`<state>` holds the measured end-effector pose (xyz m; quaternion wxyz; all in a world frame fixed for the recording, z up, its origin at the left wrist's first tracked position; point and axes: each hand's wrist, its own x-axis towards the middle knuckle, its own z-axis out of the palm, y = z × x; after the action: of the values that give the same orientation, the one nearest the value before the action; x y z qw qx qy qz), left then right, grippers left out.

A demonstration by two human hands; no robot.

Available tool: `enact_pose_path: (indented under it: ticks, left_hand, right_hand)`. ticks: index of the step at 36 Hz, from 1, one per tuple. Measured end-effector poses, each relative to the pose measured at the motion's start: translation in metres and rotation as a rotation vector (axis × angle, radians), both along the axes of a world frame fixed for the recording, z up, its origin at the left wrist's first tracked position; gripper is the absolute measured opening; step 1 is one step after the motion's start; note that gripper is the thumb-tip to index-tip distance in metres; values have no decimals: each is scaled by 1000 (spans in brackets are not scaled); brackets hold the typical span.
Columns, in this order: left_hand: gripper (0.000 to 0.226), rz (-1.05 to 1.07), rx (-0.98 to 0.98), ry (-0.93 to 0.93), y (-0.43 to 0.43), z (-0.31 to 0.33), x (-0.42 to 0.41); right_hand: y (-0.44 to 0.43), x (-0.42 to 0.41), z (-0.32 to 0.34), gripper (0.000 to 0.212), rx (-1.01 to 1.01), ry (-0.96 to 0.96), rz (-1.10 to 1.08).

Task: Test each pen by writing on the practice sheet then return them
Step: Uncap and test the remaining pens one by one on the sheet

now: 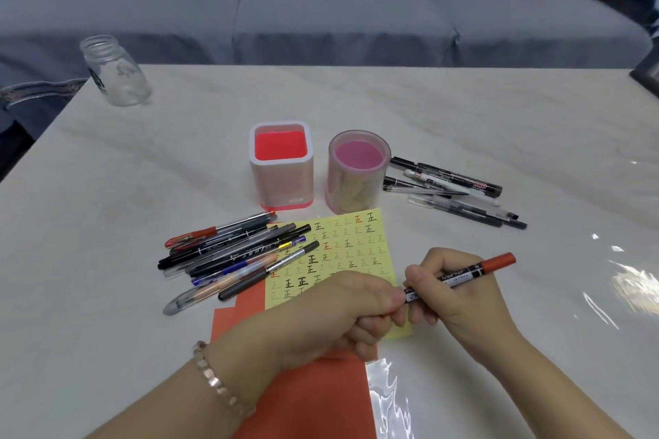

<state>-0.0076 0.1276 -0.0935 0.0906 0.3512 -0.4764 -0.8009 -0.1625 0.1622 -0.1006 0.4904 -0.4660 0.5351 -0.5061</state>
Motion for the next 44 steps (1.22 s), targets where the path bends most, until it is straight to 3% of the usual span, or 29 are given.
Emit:
enact_pose_path:
  ticks: [3,5,7,9,12,16,20,26,33,36,39,42,44]
  left_hand:
    - [17,82,-662,-431,-3,-10,-5]
    - [17,176,-942,-609,-3,-15,-2]
    - [23,327,-980,-629,-4,-19,5]
    - [27,442,-1007,-655,-5,-22,14]
    - [29,535,-1091,-707,0,-30,32]
    - [26,565,-1143,-746,7,-39,55]
    - [20,614,-1191,-809,8,-48,74]
    - [28,588,-1350,-942,-4,-62,102]
    - [35,572,-1453,-1142,-20,-81,125]
    - [40,555,-1527,-1052,-18,-84,122]
    - [33,444,-1609,-830,-7,-85,116]
    - [33,263,-1592,-694,11,-90,111]
    - [36,169,-1524,-684,18,-96,110]
  right_hand:
    - [-15,-2,-17,28,140,132,78]
    - [-27,-5,-28,19,234,289,155]
    - [-43,-14,-37,14,192,525,82]
    - [-63,-26,-39,12,15,815,-62]
    - [-94,-43,-37,35,-150,1144,-210]
    - [-120,-52,-36,52,28,1465,-168]
    - [-124,-54,-44,38,149,1668,-83]
    - [-119,-64,-52,33,138,1727,-49]
    - [-82,-59,-41,24,-46,1485,-86]
    - [-62,-46,-35,20,-68,1337,-80]
    - [-43,-27,-26,20,-106,1114,-56]
    - [-24,-1,-17,34,-136,846,-41]
    - [-14,16,-17,23,-167,779,-7]
